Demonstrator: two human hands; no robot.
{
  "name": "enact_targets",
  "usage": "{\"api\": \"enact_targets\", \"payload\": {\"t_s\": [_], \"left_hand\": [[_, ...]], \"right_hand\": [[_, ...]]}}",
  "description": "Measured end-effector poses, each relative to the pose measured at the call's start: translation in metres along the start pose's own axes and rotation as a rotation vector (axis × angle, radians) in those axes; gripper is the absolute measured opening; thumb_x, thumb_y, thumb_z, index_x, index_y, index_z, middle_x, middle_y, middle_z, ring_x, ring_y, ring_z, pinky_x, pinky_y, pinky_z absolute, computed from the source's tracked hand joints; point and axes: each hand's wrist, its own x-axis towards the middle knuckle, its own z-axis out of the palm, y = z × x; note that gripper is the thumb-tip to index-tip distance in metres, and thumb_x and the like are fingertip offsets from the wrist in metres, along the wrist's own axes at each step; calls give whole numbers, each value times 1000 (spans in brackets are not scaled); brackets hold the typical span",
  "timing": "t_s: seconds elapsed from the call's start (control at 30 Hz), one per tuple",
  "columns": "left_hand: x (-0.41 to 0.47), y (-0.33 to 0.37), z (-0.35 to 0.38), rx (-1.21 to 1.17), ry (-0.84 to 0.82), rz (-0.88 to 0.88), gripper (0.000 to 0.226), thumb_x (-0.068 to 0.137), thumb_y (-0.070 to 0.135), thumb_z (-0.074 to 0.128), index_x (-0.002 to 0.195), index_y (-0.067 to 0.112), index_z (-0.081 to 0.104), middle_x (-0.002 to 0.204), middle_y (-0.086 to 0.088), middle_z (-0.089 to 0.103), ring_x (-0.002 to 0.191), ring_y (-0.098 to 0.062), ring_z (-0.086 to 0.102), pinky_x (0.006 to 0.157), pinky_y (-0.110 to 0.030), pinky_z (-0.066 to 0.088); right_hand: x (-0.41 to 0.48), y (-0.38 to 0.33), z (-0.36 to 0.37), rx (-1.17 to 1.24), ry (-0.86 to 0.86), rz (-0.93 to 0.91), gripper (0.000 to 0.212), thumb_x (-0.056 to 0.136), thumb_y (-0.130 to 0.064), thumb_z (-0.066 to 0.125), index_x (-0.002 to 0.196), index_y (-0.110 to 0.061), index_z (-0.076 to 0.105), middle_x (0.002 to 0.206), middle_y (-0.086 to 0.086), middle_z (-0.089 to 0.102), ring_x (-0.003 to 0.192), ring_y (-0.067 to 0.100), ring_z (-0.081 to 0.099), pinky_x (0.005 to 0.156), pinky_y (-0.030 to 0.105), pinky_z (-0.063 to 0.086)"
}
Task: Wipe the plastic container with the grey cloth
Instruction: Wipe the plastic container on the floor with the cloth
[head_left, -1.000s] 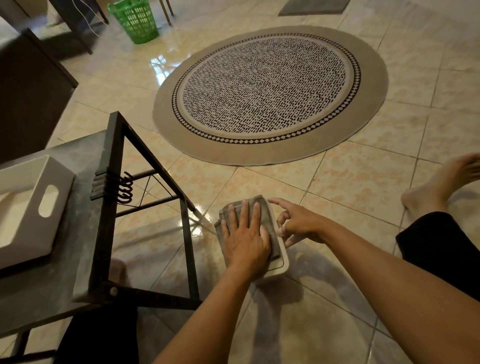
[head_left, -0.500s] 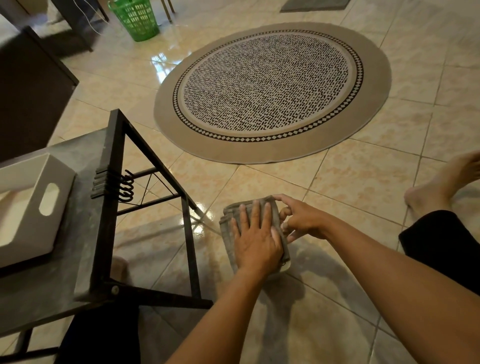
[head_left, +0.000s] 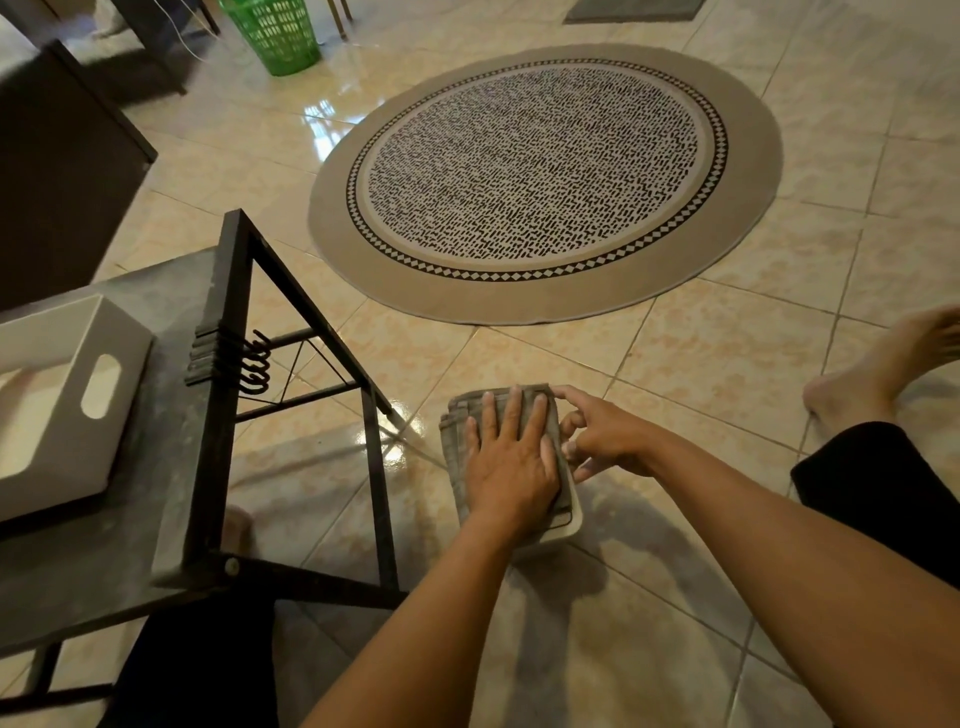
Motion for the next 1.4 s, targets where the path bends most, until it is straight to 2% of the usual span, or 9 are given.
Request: {"api": "enact_targets", "payload": {"t_s": [0.1,0.2,0.4,0.6,0.83,1.0,1.1,1.2,1.4], "left_hand": [[9,-18,-10,-31,7,-20,64,100,54,20,156,36,-6,163,1,-21,147,-28,-26,119,-48,-14],[0,-37,-8,-28,-15,-11,67,96,63,17,154,42,-12,162,2,-23,145,-30,-31,117,-48,-16],[-3,-18,0,13,20,44,61,100,52,17,155,39,-8,164,3,-19,147,-25,-28,119,-51,-15],[-3,-36,4,-90,61,-133,62,100,52,16,154,39,-11,165,1,-17,148,-25,-25,121,-52,-9],[-11,-15,6,-22,2,-3,62,100,47,15,155,35,-11,164,2,-20,147,-25,-27,120,-50,-11],[-32,-28,7,-49,29,-135,63,101,49,16,155,32,-14,163,0,-21,147,-25,-29,121,-50,-10],[-54,-3,11,-26,-24,-104,64,101,49,15,154,32,-17,160,2,-29,145,-26,-33,119,-50,-15],[-47,9,7,-17,-61,-51,63,102,48,14,154,31,-17,160,4,-28,144,-25,-33,119,-52,-14],[-46,-36,-1,-51,-55,-24,66,99,58,16,154,38,-13,162,7,-26,144,-21,-35,119,-50,-16]], "right_hand": [[-2,2,-3,5,11,1,86,85,17,56,151,-32,29,98,15,56,77,22,66,65,38,63],[1,2,-1,-7,7,-9,86,85,15,58,150,-34,30,97,13,55,78,23,66,71,43,63],[5,-2,8,-26,1,-26,84,84,17,53,147,-34,30,95,13,60,80,28,69,75,52,62],[5,-3,11,-51,36,-9,87,85,14,60,151,-33,29,95,12,52,73,22,63,71,44,63],[3,-8,13,-104,38,1,90,82,19,53,149,-34,27,97,15,59,76,28,68,76,53,62],[2,-8,13,-94,48,11,88,85,14,59,151,-35,28,93,11,53,71,22,63,74,50,63],[2,-11,12,-98,28,10,90,82,18,56,151,-32,27,99,13,56,77,28,66,75,51,62],[0,-11,13,-98,15,7,90,81,17,55,152,-30,27,114,18,62,95,37,70,76,52,62],[2,-8,11,-66,28,25,90,85,15,59,152,-34,27,91,10,53,73,22,62,72,46,63]]}}
